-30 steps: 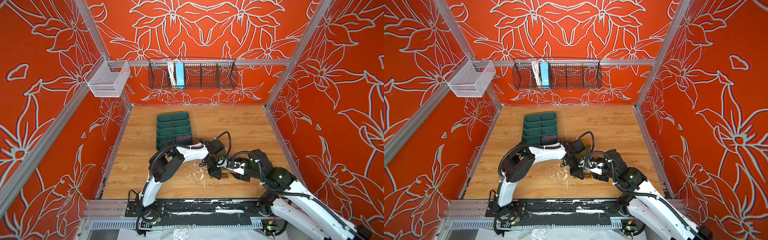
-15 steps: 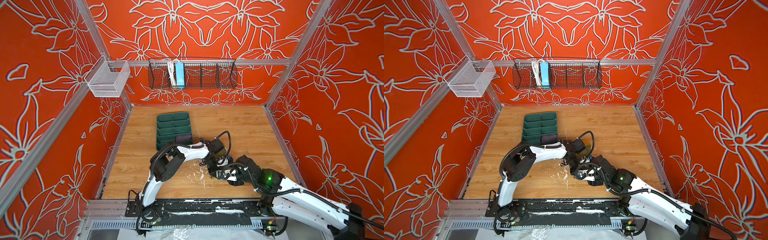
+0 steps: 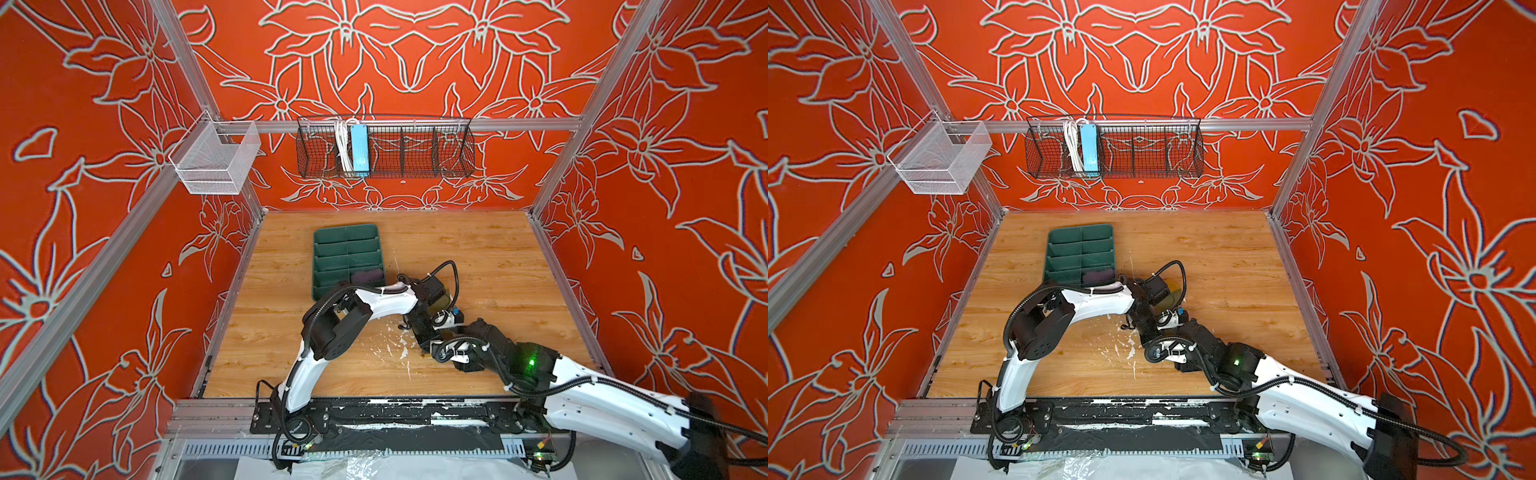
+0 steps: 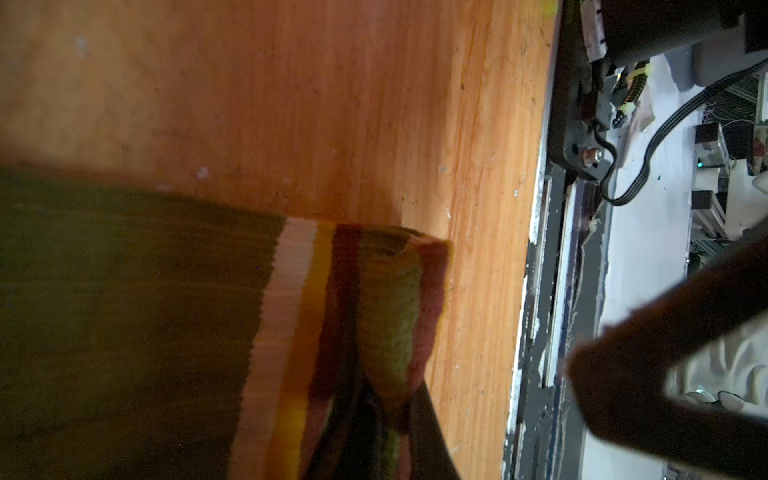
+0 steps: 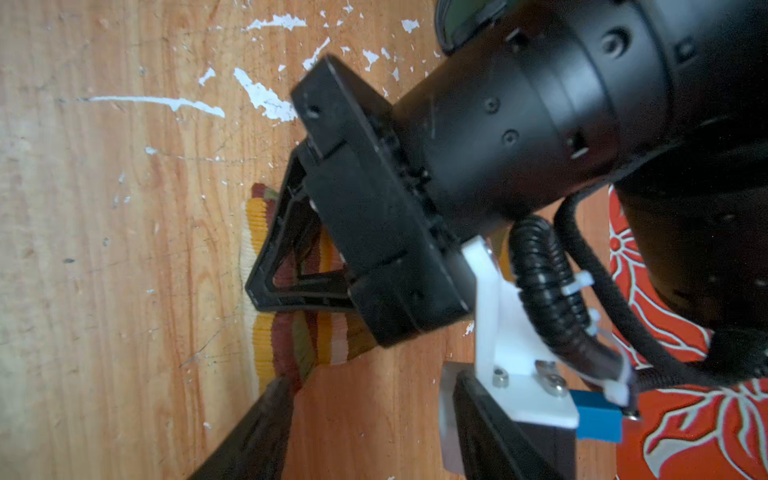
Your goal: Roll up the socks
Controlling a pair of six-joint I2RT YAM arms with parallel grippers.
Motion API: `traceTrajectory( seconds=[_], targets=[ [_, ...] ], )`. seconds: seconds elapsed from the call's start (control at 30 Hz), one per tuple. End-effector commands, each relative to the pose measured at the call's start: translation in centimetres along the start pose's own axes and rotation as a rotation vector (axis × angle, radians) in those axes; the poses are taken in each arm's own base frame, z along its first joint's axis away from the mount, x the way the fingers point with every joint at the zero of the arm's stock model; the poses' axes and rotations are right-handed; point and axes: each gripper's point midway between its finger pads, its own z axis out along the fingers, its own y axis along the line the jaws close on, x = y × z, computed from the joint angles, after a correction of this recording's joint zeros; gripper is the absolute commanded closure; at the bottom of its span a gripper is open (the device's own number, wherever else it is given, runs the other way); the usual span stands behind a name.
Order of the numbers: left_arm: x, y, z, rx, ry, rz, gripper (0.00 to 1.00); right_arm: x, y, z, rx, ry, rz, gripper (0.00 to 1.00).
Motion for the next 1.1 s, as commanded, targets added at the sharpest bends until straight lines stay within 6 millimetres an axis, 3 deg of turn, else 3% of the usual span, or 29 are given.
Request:
traceTrajectory(
  seconds=[0.0,0.37,0.8,1.07],
  targets=[
    [5.3,5.8,2.3,-0.154,0.167,-0.121,0.93,-0.1,-0.9,0.6,0.057,0.012,0.04,0.35],
    [4.9,7.8,1.5,-0.168,0.157,-0.143,0.93,1.1,-0.7,1.5,0.07,0.082,0.003,0.31],
    [5.2,7.9,1.5,-0.15,0.129,-0.149,0.93,0.8,-1.5,2.6,0.102,0.102,0.04,0.31],
    [5.0,7.9,1.5,-0.151,0.12,-0.146,0.93,1.0,-0.4,3.6,0.056,0.115,0.026,0.31]
  ],
)
